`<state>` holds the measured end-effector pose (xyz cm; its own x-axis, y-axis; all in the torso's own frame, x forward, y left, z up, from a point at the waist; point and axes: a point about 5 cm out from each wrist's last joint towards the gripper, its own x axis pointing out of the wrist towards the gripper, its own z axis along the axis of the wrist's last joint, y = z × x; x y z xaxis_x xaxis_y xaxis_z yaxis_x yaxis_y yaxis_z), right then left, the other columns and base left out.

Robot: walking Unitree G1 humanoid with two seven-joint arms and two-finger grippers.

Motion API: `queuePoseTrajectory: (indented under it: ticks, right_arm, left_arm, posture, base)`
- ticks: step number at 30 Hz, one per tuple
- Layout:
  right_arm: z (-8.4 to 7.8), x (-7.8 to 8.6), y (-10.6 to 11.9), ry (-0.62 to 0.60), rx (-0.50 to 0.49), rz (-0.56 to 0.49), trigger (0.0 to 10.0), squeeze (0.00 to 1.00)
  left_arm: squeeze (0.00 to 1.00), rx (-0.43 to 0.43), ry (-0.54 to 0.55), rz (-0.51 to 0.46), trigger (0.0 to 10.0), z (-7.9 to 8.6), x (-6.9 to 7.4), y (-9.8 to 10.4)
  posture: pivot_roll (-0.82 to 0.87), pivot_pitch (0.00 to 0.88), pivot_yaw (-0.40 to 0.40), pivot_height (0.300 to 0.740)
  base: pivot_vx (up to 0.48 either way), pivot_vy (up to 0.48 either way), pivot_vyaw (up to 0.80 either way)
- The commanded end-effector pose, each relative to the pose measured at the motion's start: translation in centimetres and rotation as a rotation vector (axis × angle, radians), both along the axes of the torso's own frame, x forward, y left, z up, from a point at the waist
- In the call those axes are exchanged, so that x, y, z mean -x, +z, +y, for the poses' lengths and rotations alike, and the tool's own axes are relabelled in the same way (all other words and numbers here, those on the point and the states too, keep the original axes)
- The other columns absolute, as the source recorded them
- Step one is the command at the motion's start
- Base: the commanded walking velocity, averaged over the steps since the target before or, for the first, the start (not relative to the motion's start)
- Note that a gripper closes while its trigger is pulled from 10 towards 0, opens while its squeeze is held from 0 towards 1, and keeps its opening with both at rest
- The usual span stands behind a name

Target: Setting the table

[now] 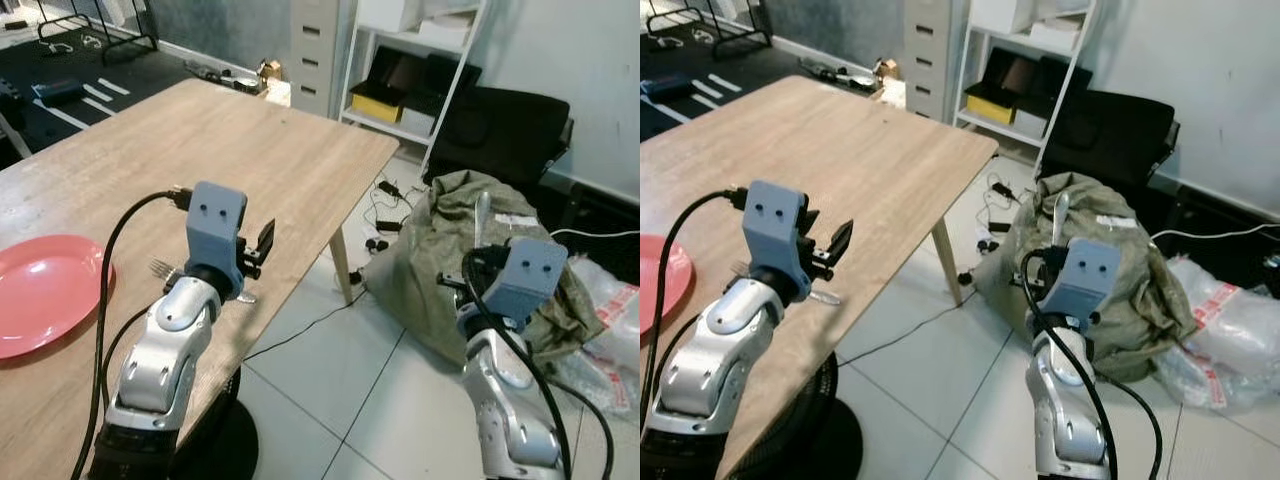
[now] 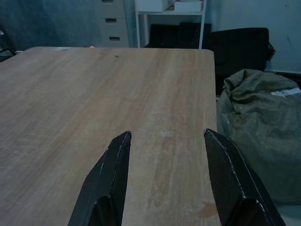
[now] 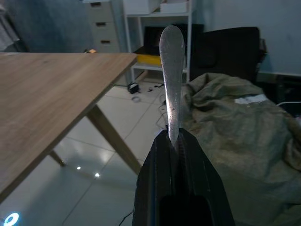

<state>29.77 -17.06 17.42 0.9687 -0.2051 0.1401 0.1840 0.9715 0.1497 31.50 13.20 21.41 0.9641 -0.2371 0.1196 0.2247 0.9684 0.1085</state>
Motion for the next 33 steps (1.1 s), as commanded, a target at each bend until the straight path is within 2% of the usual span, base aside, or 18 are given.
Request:
queuePoseTrajectory:
  ticks: [1, 12, 19, 25, 31, 33]
  right_arm:
    - [-0.11, 0.15, -0.21, -0.007, -0.006, 0.003, 10.0, 0.00]
    - [-0.16, 0.13, -0.24, -0.008, -0.003, 0.003, 10.0, 0.00]
    - [-0.21, 0.11, -0.24, -0.008, 0.000, 0.003, 10.0, 0.00]
    - [-0.22, 0.11, -0.23, -0.007, 0.001, 0.002, 10.0, 0.00]
    - [-0.23, 0.11, -0.23, -0.007, 0.001, 0.002, 10.0, 0.00]
    - [-0.23, 0.11, -0.23, -0.008, 0.001, 0.003, 10.0, 0.00]
  left_arm:
    - [0.00, -0.004, 0.003, 0.011, 10.0, 0.06, 0.02, -0.30]
    - [0.00, -0.004, -0.002, 0.009, 10.0, -0.06, -0.05, -0.29]
    - [0.00, -0.003, -0.004, 0.010, 10.0, -0.10, -0.05, -0.32]
    - [0.00, -0.002, -0.005, 0.009, 10.0, -0.13, -0.04, -0.33]
    - [0.00, -0.001, -0.005, 0.009, 10.0, -0.15, -0.06, -0.31]
    - [0.00, 0.000, -0.005, 0.009, 10.0, -0.15, -0.07, -0.31]
  posture:
    - [-0.04, 0.059, 0.054, 0.740]
    - [-0.04, 0.054, 0.055, 0.740]
    - [-0.04, 0.052, 0.053, 0.740]
    - [-0.04, 0.052, 0.054, 0.740]
    - [-0.04, 0.054, 0.054, 0.740]
    - [-0.05, 0.055, 0.054, 0.740]
  base:
    - [0.000, 0.000, -0.80]
    - [0.000, 0.000, -0.80]
    - [0.000, 0.000, 0.00]
    - [0.000, 0.000, -0.80]
    - [0.000, 0.000, 0.00]
    - [0.000, 0.000, -0.80]
